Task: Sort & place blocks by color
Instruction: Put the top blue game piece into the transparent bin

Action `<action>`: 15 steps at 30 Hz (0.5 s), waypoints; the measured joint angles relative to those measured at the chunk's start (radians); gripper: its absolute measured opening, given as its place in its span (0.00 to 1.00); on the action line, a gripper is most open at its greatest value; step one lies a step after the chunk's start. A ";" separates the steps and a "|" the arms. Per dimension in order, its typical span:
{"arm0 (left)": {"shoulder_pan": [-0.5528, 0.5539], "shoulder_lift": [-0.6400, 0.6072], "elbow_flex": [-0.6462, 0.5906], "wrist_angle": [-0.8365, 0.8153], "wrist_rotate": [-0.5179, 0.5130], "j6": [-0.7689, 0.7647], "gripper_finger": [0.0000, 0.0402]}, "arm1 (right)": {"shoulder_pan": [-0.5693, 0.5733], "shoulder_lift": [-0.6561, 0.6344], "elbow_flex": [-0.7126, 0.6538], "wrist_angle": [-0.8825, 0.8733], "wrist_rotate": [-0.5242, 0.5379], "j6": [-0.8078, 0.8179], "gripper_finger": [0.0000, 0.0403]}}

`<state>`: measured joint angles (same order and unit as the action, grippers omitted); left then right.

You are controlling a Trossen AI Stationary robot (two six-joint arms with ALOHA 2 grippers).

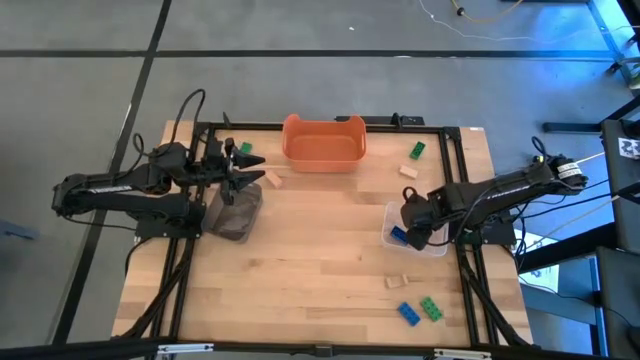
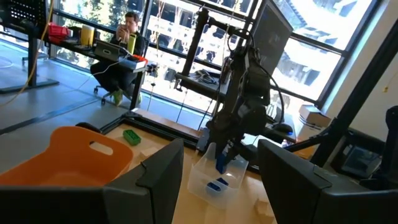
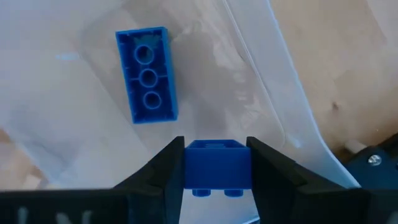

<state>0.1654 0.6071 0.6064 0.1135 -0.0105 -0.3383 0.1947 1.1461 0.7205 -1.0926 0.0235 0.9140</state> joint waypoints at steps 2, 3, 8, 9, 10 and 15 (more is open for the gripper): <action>0.000 0.000 0.000 0.000 0.000 0.000 0.49 | 0.000 0.000 -0.016 0.003 0.000 0.002 0.35; 0.000 0.000 0.000 0.000 0.000 0.000 0.49 | 0.000 0.000 -0.023 0.004 0.000 0.005 0.35; 0.000 0.000 0.000 0.000 0.000 0.000 0.49 | 0.000 0.000 -0.035 0.017 0.000 0.022 0.40; 0.000 0.000 0.000 0.000 0.000 0.000 0.49 | 0.000 0.000 -0.035 0.025 0.000 0.022 0.41; 0.000 0.000 0.000 0.000 0.000 0.000 0.49 | 0.000 0.000 -0.035 0.030 0.000 0.022 0.42; 0.000 0.000 0.000 0.000 0.000 0.000 0.49 | 0.000 0.000 -0.035 0.042 0.000 0.022 0.45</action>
<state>0.1654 0.6071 0.6064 0.1137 -0.0105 -0.3382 0.1947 1.1458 0.6853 -1.0506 0.0231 0.9363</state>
